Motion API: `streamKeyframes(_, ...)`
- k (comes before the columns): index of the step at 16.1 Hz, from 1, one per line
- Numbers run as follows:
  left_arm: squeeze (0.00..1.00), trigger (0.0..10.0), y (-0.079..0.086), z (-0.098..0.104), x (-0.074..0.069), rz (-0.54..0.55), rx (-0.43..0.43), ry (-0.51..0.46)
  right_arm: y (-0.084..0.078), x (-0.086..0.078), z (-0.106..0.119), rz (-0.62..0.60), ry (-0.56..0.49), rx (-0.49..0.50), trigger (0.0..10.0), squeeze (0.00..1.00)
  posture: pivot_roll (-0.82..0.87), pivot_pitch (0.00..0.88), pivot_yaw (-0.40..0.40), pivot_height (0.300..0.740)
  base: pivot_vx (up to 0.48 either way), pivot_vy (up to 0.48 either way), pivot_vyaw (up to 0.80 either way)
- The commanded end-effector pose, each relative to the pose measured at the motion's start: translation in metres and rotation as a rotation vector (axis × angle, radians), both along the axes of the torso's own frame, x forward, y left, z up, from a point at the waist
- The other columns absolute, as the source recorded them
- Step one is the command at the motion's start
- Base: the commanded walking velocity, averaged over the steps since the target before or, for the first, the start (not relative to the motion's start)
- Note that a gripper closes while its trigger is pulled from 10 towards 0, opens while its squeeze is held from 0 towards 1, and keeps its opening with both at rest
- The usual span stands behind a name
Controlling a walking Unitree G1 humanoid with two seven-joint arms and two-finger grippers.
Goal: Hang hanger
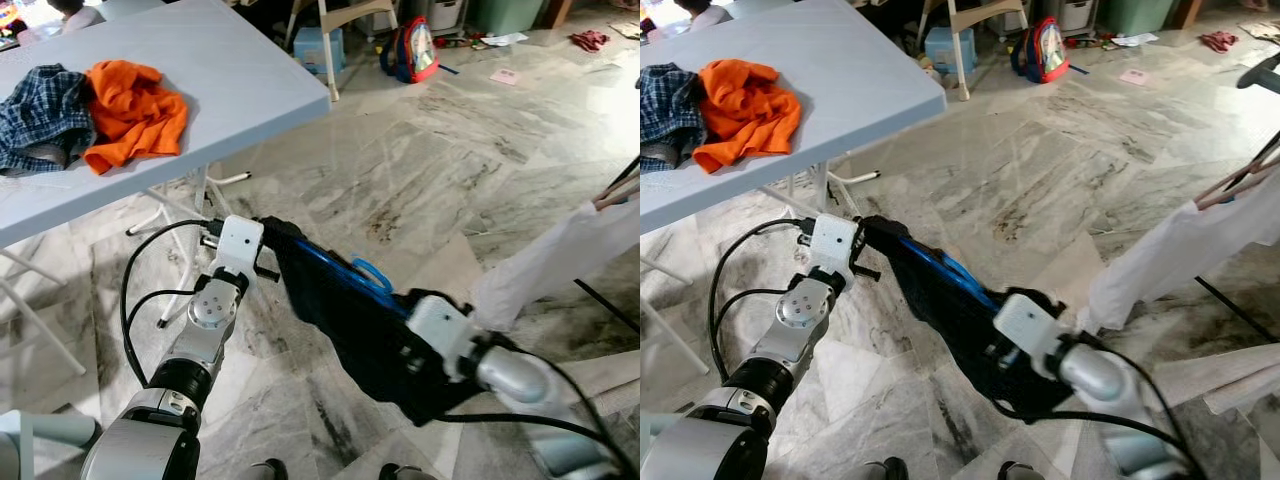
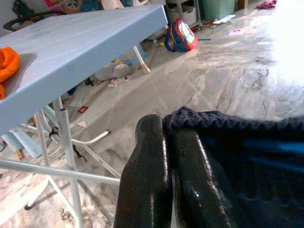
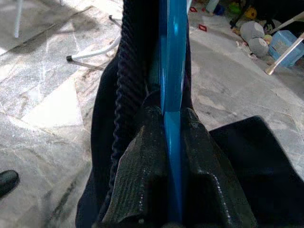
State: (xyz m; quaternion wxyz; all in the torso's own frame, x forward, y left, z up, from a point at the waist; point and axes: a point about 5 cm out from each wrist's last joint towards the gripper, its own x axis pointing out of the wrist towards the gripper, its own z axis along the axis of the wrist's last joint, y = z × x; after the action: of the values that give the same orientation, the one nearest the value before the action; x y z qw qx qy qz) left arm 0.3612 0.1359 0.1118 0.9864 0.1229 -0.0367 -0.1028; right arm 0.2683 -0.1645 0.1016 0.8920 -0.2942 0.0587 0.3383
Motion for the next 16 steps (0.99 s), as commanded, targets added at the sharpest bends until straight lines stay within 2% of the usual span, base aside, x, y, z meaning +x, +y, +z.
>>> streamKeyframes(1,0.00,0.0,0.025,0.013,0.006,0.103,-0.001,-0.050,-0.023,-0.005,-0.009,-0.068,0.052,-0.049,10.0,0.00,-0.02,0.170,0.081,0.740,0.000,0.000,0.00)
streamKeyframes(4,0.00,0.0,0.026,0.014,0.007,0.109,-0.002,-0.045,-0.040,-0.013,-0.010,-0.056,0.073,-0.086,10.0,0.00,-0.02,0.170,0.081,0.740,0.000,0.000,0.00)
streamKeyframes(8,0.00,0.0,0.029,0.010,0.006,0.118,-0.006,-0.027,-0.059,-0.021,0.004,-0.027,0.071,-0.069,10.0,0.00,-0.03,0.172,0.083,0.740,0.000,0.000,0.00)
streamKeyframes(12,0.00,0.0,0.029,0.008,0.006,0.120,-0.008,-0.017,-0.065,-0.019,0.022,-0.017,0.033,0.010,10.0,0.00,-0.03,0.170,0.082,0.740,0.000,0.000,0.00)
streamKeyframes(16,0.00,0.0,0.033,0.006,0.006,0.138,-0.017,0.001,-0.067,-0.027,0.039,0.058,0.042,0.078,10.0,0.00,-0.03,0.167,0.078,0.740,0.000,0.000,0.00)
